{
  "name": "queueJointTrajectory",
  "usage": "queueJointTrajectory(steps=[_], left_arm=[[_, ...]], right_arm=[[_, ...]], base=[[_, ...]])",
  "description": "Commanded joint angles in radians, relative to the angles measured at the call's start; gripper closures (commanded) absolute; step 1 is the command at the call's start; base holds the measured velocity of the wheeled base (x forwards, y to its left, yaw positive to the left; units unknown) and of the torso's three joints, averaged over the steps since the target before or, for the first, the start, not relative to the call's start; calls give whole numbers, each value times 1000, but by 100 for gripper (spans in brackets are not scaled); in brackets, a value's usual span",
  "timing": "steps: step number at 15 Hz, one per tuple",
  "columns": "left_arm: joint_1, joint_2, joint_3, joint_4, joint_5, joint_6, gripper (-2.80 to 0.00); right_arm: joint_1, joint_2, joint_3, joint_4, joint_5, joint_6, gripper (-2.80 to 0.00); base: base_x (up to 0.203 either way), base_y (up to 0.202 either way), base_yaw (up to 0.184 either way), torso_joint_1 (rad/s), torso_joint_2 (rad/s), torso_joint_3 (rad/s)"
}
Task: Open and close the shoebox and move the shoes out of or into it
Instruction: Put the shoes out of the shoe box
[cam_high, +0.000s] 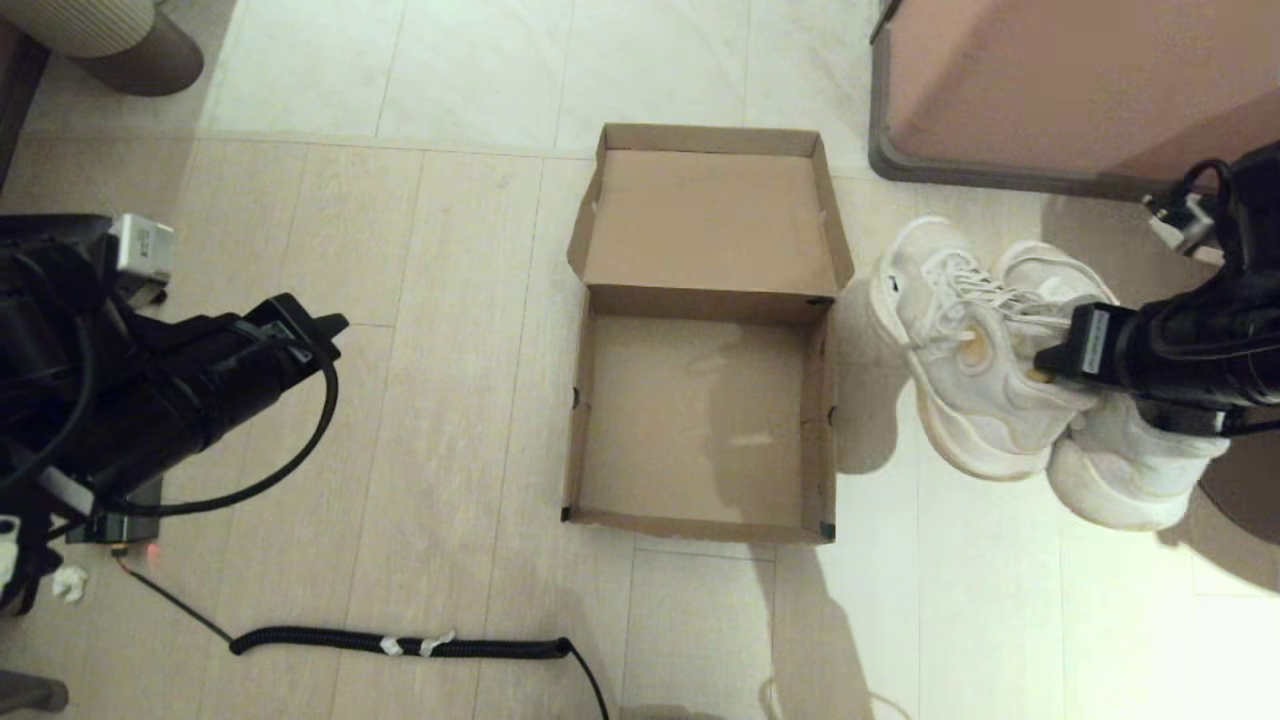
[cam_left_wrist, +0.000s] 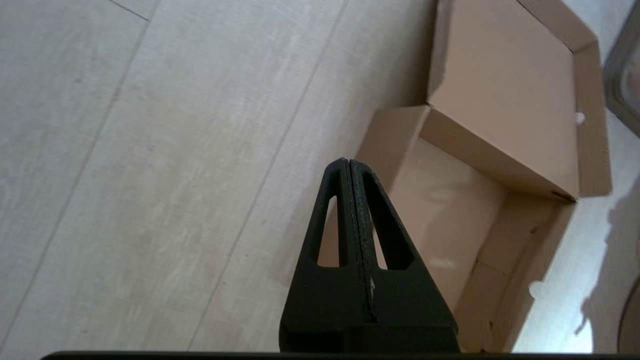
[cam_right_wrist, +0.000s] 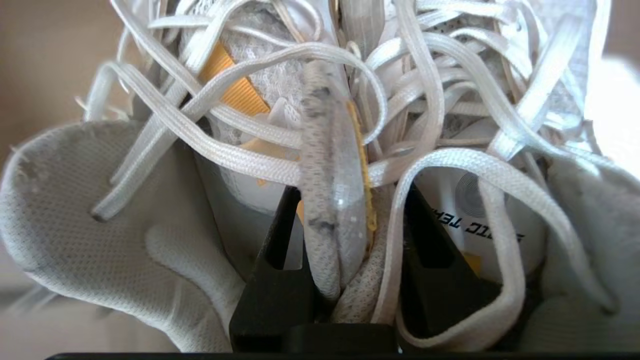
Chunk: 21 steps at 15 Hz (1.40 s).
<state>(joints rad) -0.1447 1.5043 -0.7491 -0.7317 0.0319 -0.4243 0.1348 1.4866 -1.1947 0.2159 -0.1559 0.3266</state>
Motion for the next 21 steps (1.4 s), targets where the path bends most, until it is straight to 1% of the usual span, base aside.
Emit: queueJointTrajectory(steps=[1, 3, 5, 7, 9, 12, 13, 15, 16, 18, 21], left_arm=[[-1, 10, -3, -3, -15, -2, 0], [0, 12, -8, -3, -27, -2, 0], [0, 27, -16, -3, -27, -2, 0], [-1, 33, -16, -5, -27, -2, 0], [-1, 33, -21, -4, -27, -2, 0], [-1, 42, -41, -3, -27, -2, 0], [-1, 45, -44, -3, -26, -2, 0], [-1, 49, -43, -3, -26, -2, 0], [-1, 56, -41, -3, -26, -2, 0], [-1, 54, -32, -3, -23, -2, 0], [-1, 43, -30, -3, -20, -2, 0]], right_arm=[[-68, 50, 60, -69, -3, -16, 0], [-94, 180, 124, -273, -3, -34, 0], [-110, 337, 145, -456, -4, -41, 0], [-118, 487, 139, -606, -5, -44, 0], [-126, 612, 103, -744, -6, -51, 0], [-145, 730, 15, -862, -6, -59, 0], [-147, 752, 6, -902, -7, -62, 0], [-147, 773, 2, -915, -7, -75, 0], [-147, 789, -3, -918, -6, -79, -280], [-147, 776, 15, -920, -7, -78, -280], [-152, 675, 88, -920, -5, -77, -280]], base=[[0, 0, 0, 0, 0, 0], [0, 0, 0, 0, 0, 0], [0, 0, 0, 0, 0, 0], [0, 0, 0, 0, 0, 0], [0, 0, 0, 0, 0, 0], [0, 0, 0, 0, 0, 0], [0, 0, 0, 0, 0, 0], [0, 0, 0, 0, 0, 0], [0, 0, 0, 0, 0, 0], [0, 0, 0, 0, 0, 0], [0, 0, 0, 0, 0, 0]])
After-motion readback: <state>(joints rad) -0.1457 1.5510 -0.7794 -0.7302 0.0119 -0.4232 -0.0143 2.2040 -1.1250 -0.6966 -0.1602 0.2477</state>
